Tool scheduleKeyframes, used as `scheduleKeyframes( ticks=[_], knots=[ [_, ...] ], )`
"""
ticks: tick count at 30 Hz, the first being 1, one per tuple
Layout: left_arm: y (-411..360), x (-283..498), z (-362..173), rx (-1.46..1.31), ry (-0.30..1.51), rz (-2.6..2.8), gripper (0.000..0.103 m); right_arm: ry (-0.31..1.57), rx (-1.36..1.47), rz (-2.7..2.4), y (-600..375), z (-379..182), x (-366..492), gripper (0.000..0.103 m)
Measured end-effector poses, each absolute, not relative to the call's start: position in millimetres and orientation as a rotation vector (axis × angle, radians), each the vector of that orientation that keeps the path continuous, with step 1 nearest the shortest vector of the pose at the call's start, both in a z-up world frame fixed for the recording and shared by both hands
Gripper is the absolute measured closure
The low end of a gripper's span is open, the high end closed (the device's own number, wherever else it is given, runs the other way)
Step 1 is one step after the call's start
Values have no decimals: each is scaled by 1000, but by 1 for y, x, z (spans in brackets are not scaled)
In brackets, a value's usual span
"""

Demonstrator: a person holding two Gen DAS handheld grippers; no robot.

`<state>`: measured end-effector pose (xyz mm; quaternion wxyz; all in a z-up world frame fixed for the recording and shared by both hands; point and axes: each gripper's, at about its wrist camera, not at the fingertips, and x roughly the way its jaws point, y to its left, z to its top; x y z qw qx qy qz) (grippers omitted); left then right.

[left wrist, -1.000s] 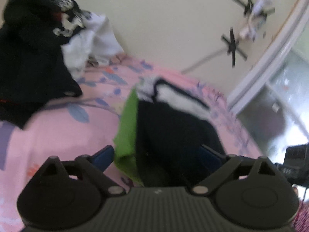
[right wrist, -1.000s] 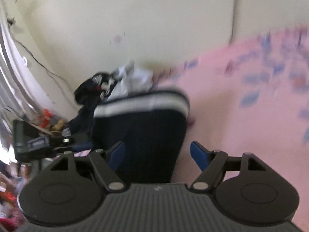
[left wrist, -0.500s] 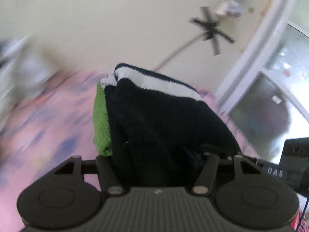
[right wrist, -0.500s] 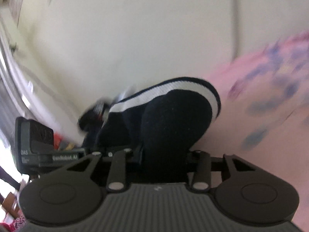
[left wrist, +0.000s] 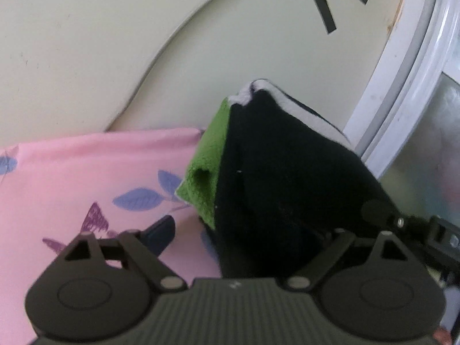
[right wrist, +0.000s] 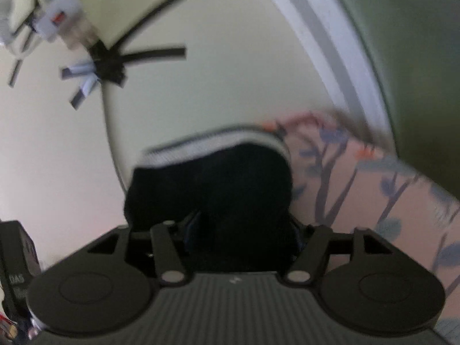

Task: Fold small clothes
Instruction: 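Carry the striped sweater with both grippers and set it on the bedspread, then open both grippers and withdraw them from the placed sweater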

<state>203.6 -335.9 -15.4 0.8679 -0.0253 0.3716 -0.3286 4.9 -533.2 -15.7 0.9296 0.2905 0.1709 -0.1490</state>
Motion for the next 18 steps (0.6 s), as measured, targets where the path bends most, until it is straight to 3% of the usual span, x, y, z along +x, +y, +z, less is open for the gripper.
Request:
scheduleKeyframes(
  ticks=[9,12,15,18],
  knots=[
    [-254,121,-11,-1,716,-679,11,378,576,-334,-476,0,-80,40],
    [-227,97,-9,-13,726,-673,10,372,495,-309,-436,7,-109,44],
    [-189,75,-12,-5,721,-642,8,390,307,-291,-397,23,-109,50],
    [-148,58,-9,-45,701,-604,8,406,221,-245,-375,36,-86,50]
  ],
)
